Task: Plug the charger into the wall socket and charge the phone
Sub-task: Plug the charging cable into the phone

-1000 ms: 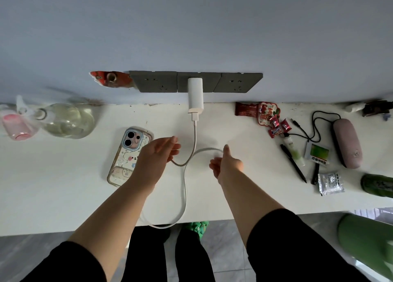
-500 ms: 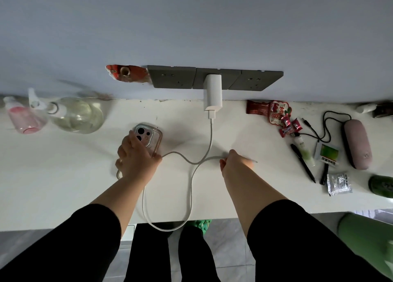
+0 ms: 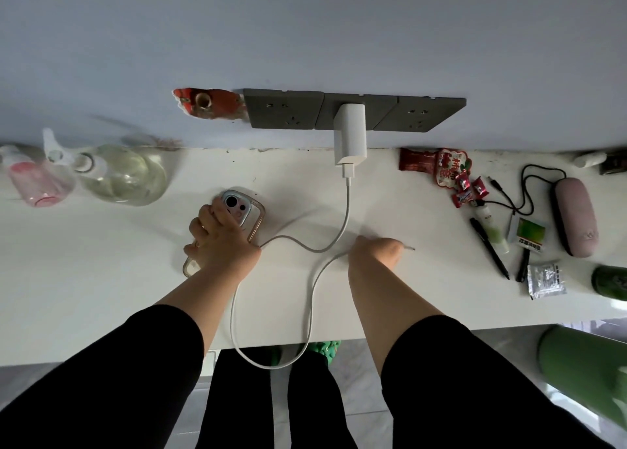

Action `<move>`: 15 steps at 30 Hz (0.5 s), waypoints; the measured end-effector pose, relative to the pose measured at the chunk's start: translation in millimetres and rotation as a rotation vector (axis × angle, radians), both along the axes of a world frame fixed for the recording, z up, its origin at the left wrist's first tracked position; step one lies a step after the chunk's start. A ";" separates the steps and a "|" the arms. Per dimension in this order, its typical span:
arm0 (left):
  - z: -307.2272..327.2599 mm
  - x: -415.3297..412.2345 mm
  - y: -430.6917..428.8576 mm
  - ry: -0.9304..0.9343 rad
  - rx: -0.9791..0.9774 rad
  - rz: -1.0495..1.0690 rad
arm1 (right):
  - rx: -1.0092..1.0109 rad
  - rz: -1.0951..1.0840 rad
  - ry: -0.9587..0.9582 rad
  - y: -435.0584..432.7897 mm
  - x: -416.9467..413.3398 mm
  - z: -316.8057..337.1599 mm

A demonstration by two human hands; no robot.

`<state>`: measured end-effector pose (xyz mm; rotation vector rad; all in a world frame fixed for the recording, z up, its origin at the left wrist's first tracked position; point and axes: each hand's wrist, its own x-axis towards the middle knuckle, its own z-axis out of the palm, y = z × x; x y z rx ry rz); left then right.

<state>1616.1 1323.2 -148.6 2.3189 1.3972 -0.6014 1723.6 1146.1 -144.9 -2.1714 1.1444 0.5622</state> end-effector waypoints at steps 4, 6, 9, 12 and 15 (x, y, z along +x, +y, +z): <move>7.2 -10.3 -3.7 -0.084 -0.064 0.004 | -0.039 0.073 -0.036 -3.4 -7.1 0.4; 11.1 -12.5 -6.6 -0.138 -0.094 0.033 | -0.002 0.104 -0.024 -8.5 -10.2 0.5; 18.2 -12.5 -11.2 -0.213 -0.147 0.118 | 0.116 0.224 -0.050 -15.4 -13.1 1.7; 27.2 -11.7 -12.9 -0.280 -0.190 0.209 | 0.229 0.301 -0.084 -17.9 -18.4 17.3; 43.6 -8.9 -9.3 -0.364 -0.290 0.325 | 0.307 0.366 -0.064 -22.8 -27.5 44.7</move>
